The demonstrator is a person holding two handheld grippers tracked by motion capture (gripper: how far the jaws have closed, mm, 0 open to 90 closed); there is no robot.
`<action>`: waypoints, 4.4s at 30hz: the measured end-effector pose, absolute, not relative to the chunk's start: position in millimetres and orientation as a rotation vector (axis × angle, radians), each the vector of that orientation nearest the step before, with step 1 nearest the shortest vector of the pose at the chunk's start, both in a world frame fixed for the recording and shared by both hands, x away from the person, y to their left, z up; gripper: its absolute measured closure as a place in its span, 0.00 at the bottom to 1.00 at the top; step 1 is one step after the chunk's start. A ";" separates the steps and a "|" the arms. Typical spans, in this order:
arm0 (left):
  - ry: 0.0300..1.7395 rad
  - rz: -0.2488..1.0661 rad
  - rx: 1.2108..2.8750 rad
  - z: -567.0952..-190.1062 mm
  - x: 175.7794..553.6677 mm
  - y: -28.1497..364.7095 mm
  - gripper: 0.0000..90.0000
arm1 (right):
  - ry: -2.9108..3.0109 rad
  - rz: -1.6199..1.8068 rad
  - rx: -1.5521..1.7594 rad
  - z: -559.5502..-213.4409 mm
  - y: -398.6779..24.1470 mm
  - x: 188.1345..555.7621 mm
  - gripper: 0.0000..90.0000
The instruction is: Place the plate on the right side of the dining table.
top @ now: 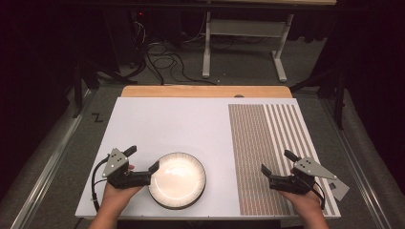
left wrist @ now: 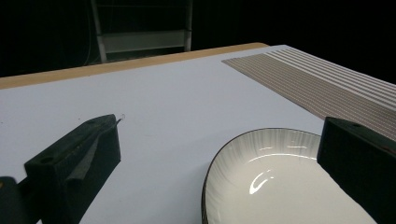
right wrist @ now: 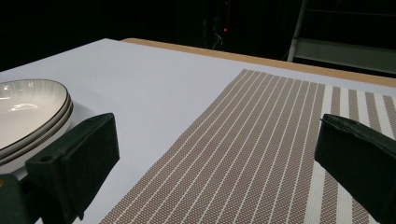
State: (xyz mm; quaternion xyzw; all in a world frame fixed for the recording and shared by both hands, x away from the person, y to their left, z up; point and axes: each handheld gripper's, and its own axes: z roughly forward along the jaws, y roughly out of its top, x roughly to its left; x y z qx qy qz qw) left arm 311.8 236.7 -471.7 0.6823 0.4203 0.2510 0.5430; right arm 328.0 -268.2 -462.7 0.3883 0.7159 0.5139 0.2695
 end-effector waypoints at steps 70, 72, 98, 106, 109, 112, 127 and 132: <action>1.020 0.587 1.696 -469.3 305.6 265.1 0.10 | 2.201 1.349 0.856 -472.3 -170.0 328.0 0.17; 1.020 0.588 1.696 -469.8 304.9 265.2 0.09 | 2.209 1.357 0.858 -472.2 -164.7 328.5 0.18; 1.000 0.593 1.728 -478.1 304.5 247.4 0.03 | 2.296 1.474 0.840 -455.4 -117.7 343.2 0.72; 0.993 0.598 1.721 -479.1 306.0 247.9 0.04 | 2.365 1.450 0.792 -466.1 -116.8 333.2 0.85; 0.990 0.597 1.718 -478.9 305.9 248.2 0.04 | 2.392 1.444 0.778 -470.1 -119.6 329.3 0.91; 0.996 0.596 1.719 -479.3 306.0 248.9 0.04 | 2.412 1.444 0.787 -474.3 -122.3 327.2 0.99; 0.998 0.578 1.700 -479.3 304.9 250.8 0.05 | 2.529 1.384 0.741 -488.2 -111.2 324.4 1.00; 0.994 0.575 1.706 -479.0 303.9 250.1 0.05 | 2.543 1.367 0.742 -490.1 -111.0 324.9 1.00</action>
